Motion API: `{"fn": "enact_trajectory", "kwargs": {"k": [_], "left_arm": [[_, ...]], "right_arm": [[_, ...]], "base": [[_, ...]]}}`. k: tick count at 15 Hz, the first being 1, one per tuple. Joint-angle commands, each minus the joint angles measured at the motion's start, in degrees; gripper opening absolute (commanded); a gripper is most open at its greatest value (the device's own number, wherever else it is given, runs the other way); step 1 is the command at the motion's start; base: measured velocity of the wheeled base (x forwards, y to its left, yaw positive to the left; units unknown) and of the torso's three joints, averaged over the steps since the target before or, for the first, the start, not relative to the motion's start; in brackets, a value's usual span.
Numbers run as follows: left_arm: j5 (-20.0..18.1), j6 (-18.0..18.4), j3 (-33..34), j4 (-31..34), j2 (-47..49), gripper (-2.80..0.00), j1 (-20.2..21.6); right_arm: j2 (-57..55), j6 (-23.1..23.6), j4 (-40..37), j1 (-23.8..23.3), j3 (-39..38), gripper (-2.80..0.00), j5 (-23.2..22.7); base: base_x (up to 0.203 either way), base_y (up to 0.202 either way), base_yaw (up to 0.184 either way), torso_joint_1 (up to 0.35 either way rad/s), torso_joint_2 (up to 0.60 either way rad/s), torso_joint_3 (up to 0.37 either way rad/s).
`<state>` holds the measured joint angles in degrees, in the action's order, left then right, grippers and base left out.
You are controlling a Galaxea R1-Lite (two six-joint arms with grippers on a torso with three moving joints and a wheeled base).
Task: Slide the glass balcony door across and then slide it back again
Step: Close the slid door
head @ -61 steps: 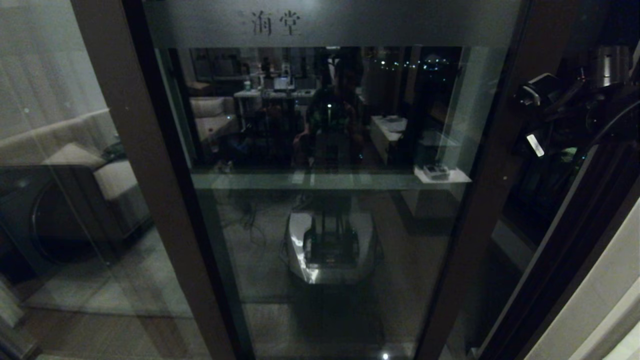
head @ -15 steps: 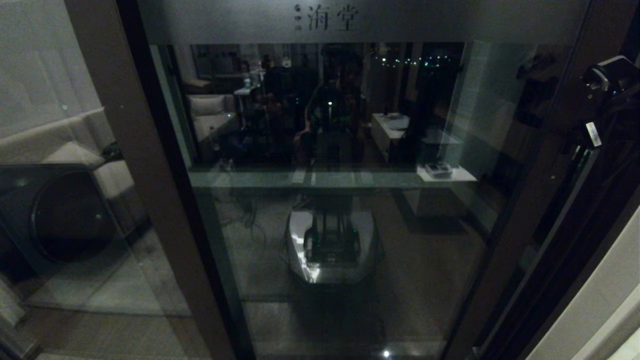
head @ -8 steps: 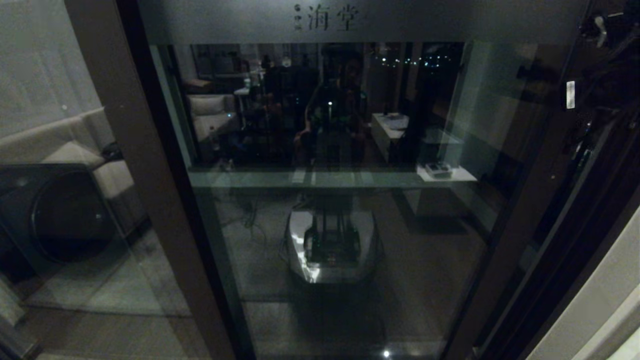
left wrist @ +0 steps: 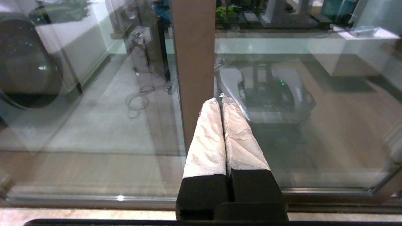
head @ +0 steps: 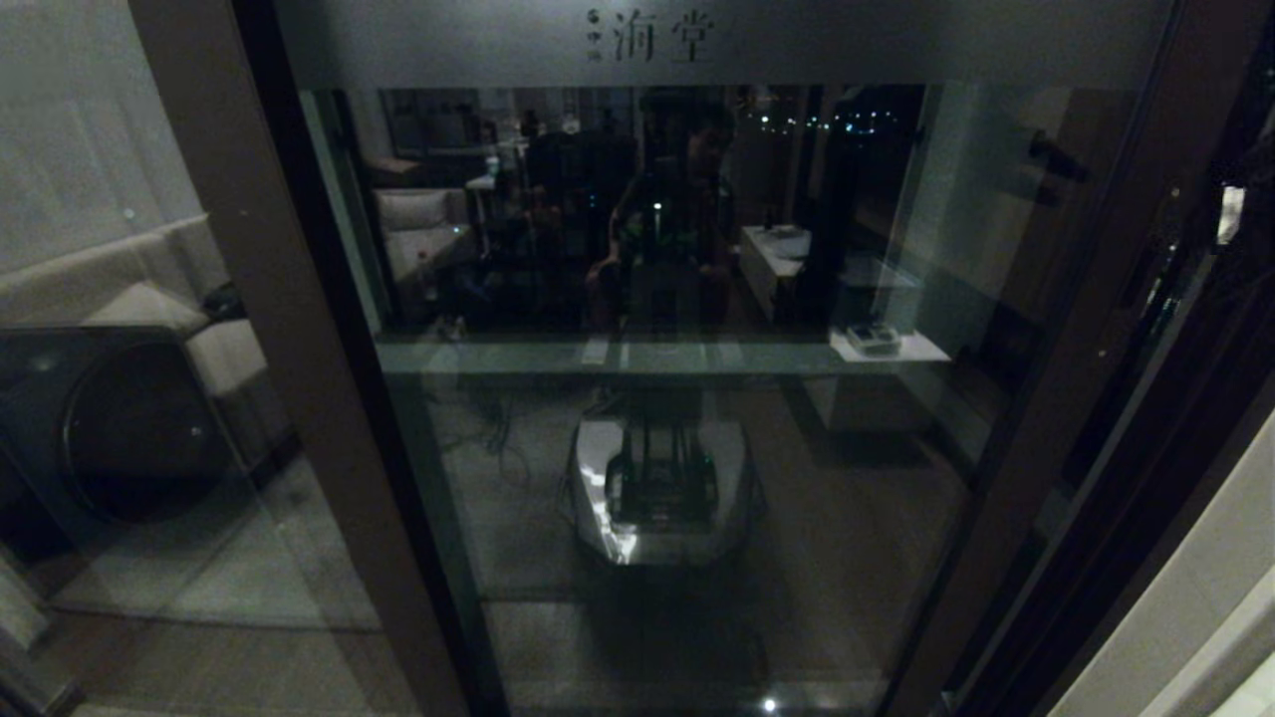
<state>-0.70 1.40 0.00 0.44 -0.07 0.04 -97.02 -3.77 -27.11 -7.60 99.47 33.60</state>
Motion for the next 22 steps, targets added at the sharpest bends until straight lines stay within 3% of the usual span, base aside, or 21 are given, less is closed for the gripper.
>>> {"fn": "enact_trajectory", "kwargs": {"k": [1,3,4,10,22], "left_arm": [[0.0,0.0,0.1,0.0,0.1,-2.8,0.0],[0.0,0.0,0.1,0.0,0.1,-2.8,0.0],[0.0,0.0,0.1,0.0,0.0,-2.8,0.0],[0.0,0.1,0.1,0.0,0.1,-2.8,0.0],[0.0,0.0,0.1,0.0,0.1,-2.8,0.0]], "right_arm": [[3.7,2.5,7.7,-2.0,-6.9,0.0,0.0],[3.9,9.4,22.5,-5.1,-12.7,0.0,-0.6],[3.5,12.0,26.0,-6.7,-14.3,0.0,-1.7],[4.3,11.3,24.3,-6.9,-17.4,0.0,-11.2],[-0.1,9.1,24.7,-6.4,-16.9,0.0,-13.8]], "base": [[0.0,0.0,0.0,0.0,0.0,0.0],[0.0,0.0,0.0,0.0,0.0,0.0],[0.0,0.0,0.0,0.0,0.0,0.0],[0.0,0.0,0.0,0.0,0.0,0.0],[0.0,0.0,0.0,0.0,0.0,0.0]]}}
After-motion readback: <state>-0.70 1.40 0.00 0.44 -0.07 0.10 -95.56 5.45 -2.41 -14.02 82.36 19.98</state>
